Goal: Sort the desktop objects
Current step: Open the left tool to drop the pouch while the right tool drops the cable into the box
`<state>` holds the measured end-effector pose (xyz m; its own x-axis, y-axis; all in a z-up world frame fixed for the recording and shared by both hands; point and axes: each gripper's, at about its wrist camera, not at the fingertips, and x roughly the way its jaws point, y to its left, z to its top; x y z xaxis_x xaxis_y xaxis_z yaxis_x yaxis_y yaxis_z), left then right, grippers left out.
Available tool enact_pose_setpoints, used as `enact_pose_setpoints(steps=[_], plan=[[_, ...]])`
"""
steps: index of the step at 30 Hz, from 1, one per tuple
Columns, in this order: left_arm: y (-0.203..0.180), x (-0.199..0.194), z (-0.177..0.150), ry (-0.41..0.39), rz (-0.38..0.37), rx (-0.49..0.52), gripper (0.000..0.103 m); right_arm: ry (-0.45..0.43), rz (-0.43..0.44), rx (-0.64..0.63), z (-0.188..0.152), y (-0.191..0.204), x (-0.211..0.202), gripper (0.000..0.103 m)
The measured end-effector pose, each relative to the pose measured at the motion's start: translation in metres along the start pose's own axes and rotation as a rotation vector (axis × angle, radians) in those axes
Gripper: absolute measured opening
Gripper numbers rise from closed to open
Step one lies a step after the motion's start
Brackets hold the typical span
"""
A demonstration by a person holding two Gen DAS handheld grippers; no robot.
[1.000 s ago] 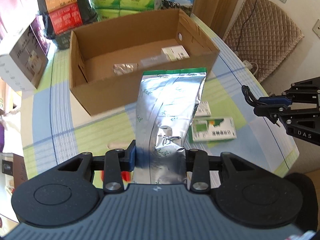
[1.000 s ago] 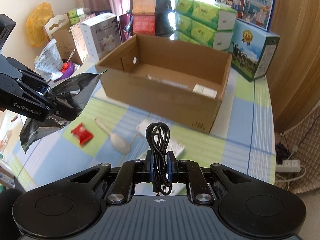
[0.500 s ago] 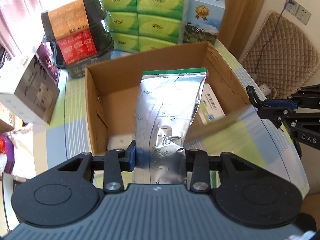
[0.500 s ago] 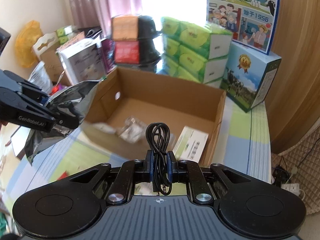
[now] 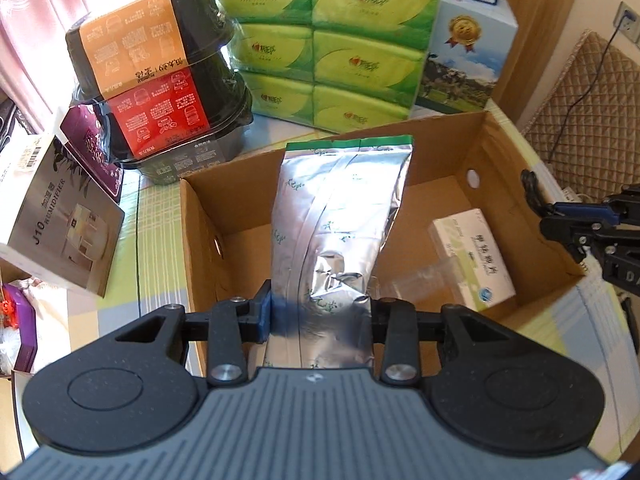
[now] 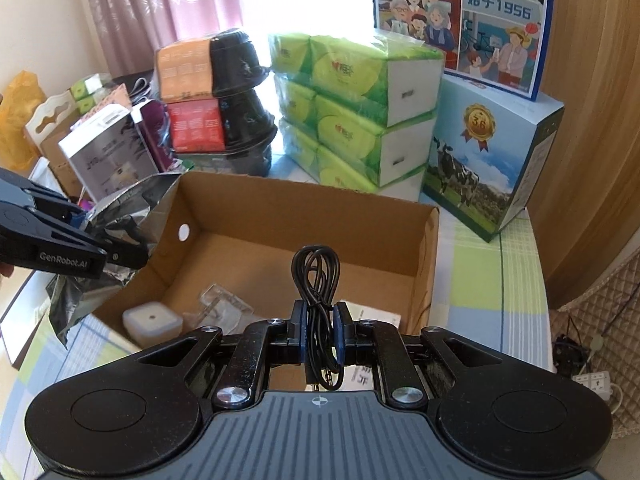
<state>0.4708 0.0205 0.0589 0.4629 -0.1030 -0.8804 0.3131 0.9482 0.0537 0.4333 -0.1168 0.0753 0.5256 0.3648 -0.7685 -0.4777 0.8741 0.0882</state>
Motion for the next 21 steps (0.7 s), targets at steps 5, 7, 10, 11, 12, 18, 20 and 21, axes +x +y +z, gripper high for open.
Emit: enact_pose_setpoints(steps=[5,7,10,11,12,18,20,21], plan=[[0.009,0.019,0.004,-0.006,-0.004,-0.031,0.033,0.007,-0.008,-0.001,0.003,-0.003,0.017,0.010],[0.013,0.024,0.006,-0.024,0.002,-0.035,0.033,0.010,-0.011,-0.003,0.003,-0.004,0.022,0.010],[0.018,0.025,0.004,-0.050,0.013,-0.056,0.045,0.014,-0.010,-0.002,0.003,-0.005,0.029,0.010],[0.019,0.025,0.003,-0.056,0.011,-0.055,0.045,0.015,-0.010,-0.002,0.002,-0.005,0.030,0.010],[0.019,0.024,0.001,-0.062,0.006,-0.054,0.045,0.015,-0.012,-0.001,0.001,-0.006,0.032,0.010],[0.019,0.018,-0.012,-0.080,-0.025,-0.052,0.045,-0.001,0.002,0.059,-0.001,-0.014,0.038,0.010],[0.018,0.016,-0.016,-0.081,-0.032,-0.059,0.045,-0.028,0.019,0.096,-0.001,-0.019,0.037,0.012],[0.019,0.015,-0.018,-0.083,-0.041,-0.063,0.045,-0.034,0.021,0.115,-0.001,-0.022,0.036,0.024]])
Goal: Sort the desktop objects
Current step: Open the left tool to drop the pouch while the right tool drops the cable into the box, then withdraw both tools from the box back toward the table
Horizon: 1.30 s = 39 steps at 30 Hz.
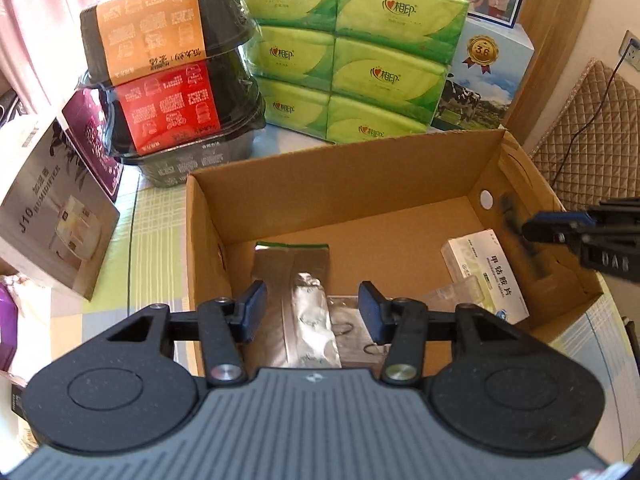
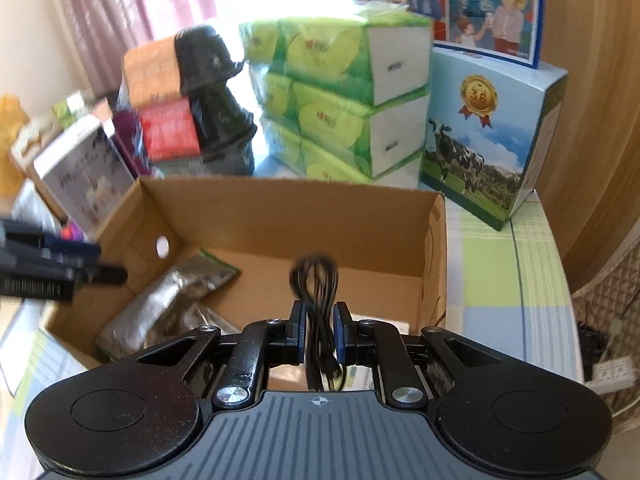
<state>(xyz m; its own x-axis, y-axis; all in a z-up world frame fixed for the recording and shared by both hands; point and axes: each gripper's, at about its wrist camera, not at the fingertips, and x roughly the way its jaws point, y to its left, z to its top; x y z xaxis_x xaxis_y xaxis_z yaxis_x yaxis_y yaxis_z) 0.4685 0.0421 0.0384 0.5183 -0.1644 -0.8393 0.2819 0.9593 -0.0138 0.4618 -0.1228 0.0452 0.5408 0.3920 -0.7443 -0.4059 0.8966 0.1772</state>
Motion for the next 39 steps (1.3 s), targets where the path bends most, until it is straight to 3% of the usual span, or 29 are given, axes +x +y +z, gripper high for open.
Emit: enact_pose_setpoints(steps=[1,2,3,9,13,21,26,33,39], plan=[[0.000,-0.002,-0.002,-0.002,-0.008,-0.005,0.045,-0.006,0.001,0.015,0.000,-0.002,-0.002,0.033],[0.001,-0.004,-0.004,-0.005,-0.012,-0.012,0.046,-0.017,-0.002,0.023,-0.001,-0.004,-0.005,0.051],[0.001,-0.007,-0.007,-0.006,-0.014,-0.019,0.046,-0.027,-0.009,0.024,-0.002,-0.005,-0.009,0.053],[-0.004,-0.027,-0.027,-0.021,-0.024,-0.042,0.047,-0.036,-0.004,0.017,-0.016,-0.007,-0.032,0.054],[-0.011,-0.044,-0.046,-0.032,-0.033,-0.051,0.054,-0.039,0.008,0.025,-0.031,-0.004,-0.054,0.056],[-0.018,-0.084,-0.098,-0.020,-0.028,-0.103,0.074,-0.026,0.021,0.010,-0.073,0.011,-0.102,0.073],[-0.029,-0.122,-0.130,-0.070,-0.020,-0.101,0.089,-0.035,0.011,-0.019,-0.110,0.023,-0.137,0.086],[-0.049,-0.165,-0.173,-0.099,-0.018,-0.088,0.096,-0.046,0.025,-0.048,-0.162,0.040,-0.180,0.101],[-0.063,-0.190,-0.208,-0.109,-0.023,-0.120,0.101,-0.021,0.039,-0.086,-0.198,0.051,-0.202,0.101]])
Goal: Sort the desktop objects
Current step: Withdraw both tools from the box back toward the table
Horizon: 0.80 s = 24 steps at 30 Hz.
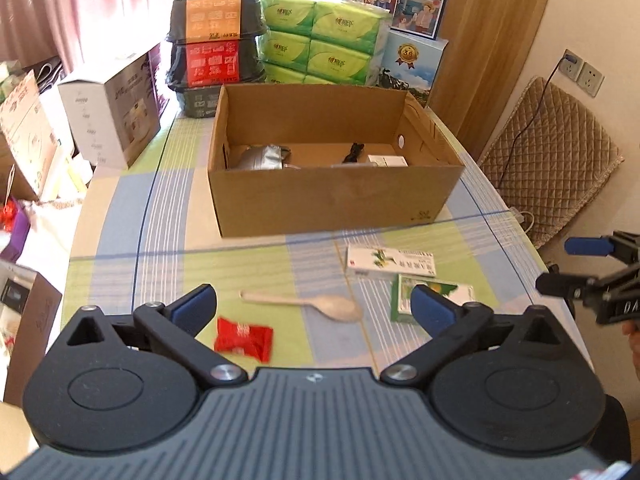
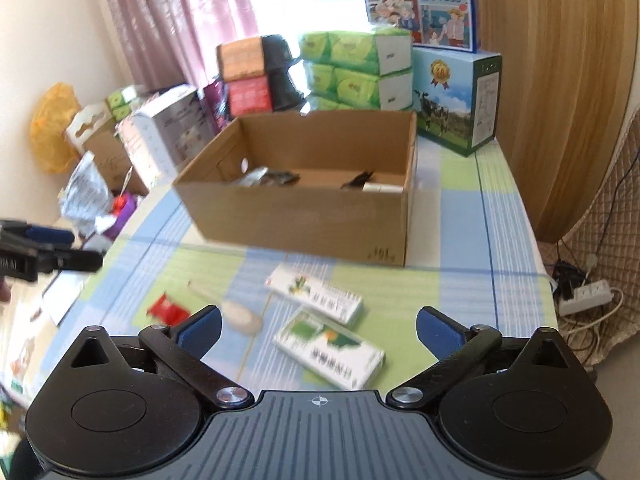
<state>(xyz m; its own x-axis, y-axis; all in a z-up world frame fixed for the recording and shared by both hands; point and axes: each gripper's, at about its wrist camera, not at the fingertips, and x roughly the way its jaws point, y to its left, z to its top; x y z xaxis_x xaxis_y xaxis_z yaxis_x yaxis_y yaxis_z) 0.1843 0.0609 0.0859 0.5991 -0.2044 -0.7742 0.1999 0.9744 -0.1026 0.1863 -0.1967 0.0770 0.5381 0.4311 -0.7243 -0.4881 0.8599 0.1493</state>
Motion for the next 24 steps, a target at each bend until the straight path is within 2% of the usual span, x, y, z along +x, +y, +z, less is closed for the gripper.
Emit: enact_pose_setpoints(steps=[3,8,15,24], plan=[[-0.001,-0.009,-0.016,0.003,0.010,-0.001,0.101,-0.002,-0.014,-0.023,-0.017,0.003,-0.012,0.101],[0.002,-0.027,-0.043,-0.015,0.069,0.023,0.101,-0.004,0.000,-0.004,-0.043,-0.005,-0.030,0.101],[0.010,-0.039,-0.074,-0.006,0.082,0.014,0.101,0.025,-0.035,-0.017,-0.072,-0.014,-0.040,0.101],[0.019,-0.030,-0.096,0.038,0.075,0.002,0.101,0.037,-0.027,-0.046,-0.079,-0.009,-0.039,0.101]])
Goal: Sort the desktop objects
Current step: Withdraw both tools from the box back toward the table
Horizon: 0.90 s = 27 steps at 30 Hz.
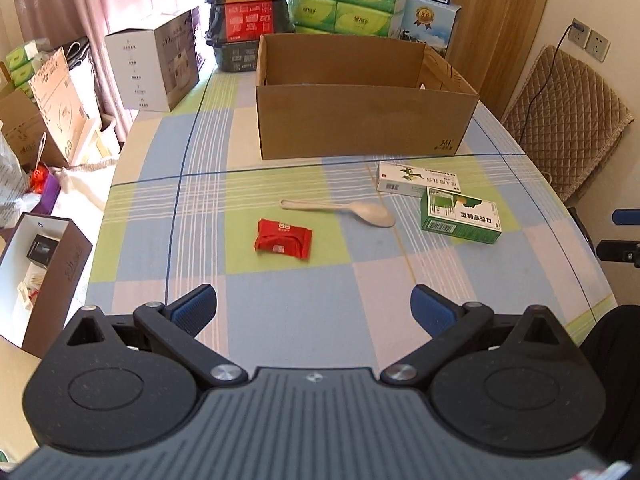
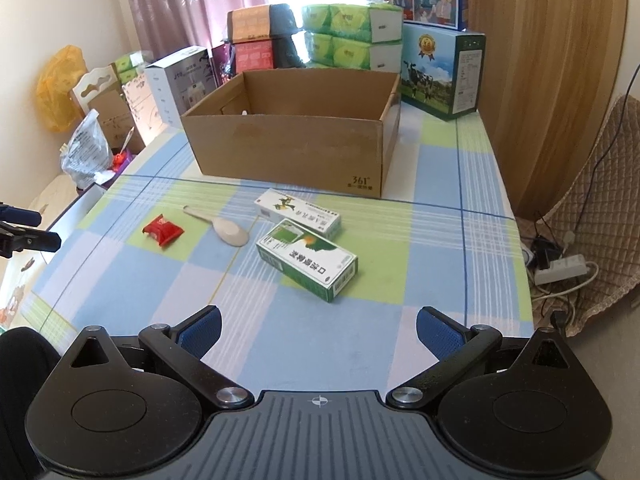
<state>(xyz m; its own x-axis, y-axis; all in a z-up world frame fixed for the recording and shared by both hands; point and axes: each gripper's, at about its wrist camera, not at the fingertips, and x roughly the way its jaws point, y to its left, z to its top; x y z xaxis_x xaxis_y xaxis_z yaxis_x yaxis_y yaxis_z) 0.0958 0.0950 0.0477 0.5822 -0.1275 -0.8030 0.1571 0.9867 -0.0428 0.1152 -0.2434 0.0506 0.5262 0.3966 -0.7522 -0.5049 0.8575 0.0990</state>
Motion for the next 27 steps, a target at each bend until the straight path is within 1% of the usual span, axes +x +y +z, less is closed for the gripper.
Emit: enact_pose_setpoints(steps=[12,17,23,27], plan=[[0.004,0.021,-0.008,0.030,0.029,0.028,0.101,0.050,-0.009,-0.067,0.000,0.001,0.023,0.101],[0.005,0.035,-0.008,0.037,0.038,0.050,0.101,0.069,0.017,-0.119,0.003,0.000,0.037,0.101],[0.004,0.058,-0.005,0.038,0.041,0.068,0.101,0.110,0.053,-0.152,0.014,-0.004,0.066,0.101],[0.002,0.078,-0.001,0.048,0.039,0.081,0.101,0.140,0.065,-0.220,0.024,0.000,0.089,0.101]])
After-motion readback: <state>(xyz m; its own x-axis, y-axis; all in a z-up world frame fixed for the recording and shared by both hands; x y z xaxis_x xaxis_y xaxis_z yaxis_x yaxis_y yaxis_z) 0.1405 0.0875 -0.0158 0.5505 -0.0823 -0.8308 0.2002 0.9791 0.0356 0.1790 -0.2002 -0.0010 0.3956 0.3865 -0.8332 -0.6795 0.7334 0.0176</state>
